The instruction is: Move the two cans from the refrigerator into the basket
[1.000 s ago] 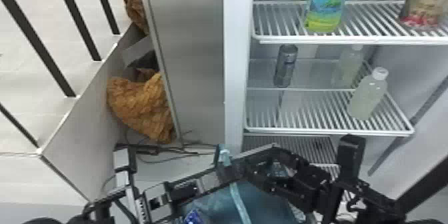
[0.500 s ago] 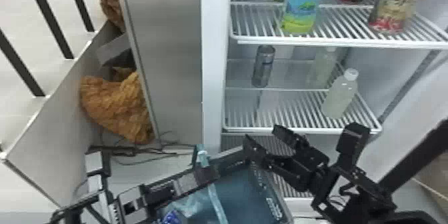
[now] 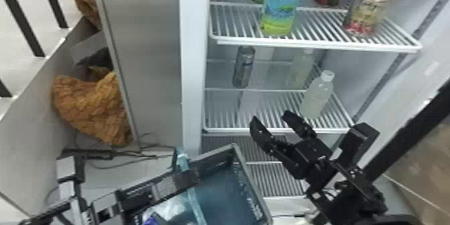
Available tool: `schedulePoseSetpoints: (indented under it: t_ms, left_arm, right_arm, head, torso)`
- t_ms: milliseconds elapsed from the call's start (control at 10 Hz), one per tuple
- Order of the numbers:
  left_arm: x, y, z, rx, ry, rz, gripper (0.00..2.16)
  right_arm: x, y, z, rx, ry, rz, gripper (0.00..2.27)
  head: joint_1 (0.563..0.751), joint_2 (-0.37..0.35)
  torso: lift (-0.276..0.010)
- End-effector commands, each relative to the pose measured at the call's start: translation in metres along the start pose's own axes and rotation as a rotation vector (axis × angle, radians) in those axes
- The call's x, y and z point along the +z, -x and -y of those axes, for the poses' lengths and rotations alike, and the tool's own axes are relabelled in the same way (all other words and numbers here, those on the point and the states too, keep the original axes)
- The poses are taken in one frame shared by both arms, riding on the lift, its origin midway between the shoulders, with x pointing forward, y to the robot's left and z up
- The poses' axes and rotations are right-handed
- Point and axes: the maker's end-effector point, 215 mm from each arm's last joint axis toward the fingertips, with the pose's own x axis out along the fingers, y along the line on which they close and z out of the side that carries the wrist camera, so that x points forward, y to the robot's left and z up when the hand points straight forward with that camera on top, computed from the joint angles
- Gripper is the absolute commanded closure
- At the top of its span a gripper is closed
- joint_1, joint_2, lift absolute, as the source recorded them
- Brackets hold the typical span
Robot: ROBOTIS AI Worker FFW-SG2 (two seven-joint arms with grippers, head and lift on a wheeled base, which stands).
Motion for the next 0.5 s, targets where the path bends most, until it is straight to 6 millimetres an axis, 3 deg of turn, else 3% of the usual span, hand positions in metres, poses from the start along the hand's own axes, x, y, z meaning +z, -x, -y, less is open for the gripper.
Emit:
schedulePoseSetpoints:
  t_ms: [0, 400]
  left_arm:
    - [-0.002, 0.000, -0.001, 0.003, 0.003, -0.004, 1.21]
    - [-0.003, 0.001, -0.002, 0.007, 0.003, -0.010, 1.21]
  right_arm:
    - [0.010, 0.001, 0.009, -0.033, 0.025, 0.039, 0.14]
    - [0.020, -0.017, 0.035, -0.089, 0.056, 0.104, 0.15]
  head:
    - [0.695, -0.157]
    - [0.695, -0.185]
  torso:
    - [-0.219]
    - [-0.219]
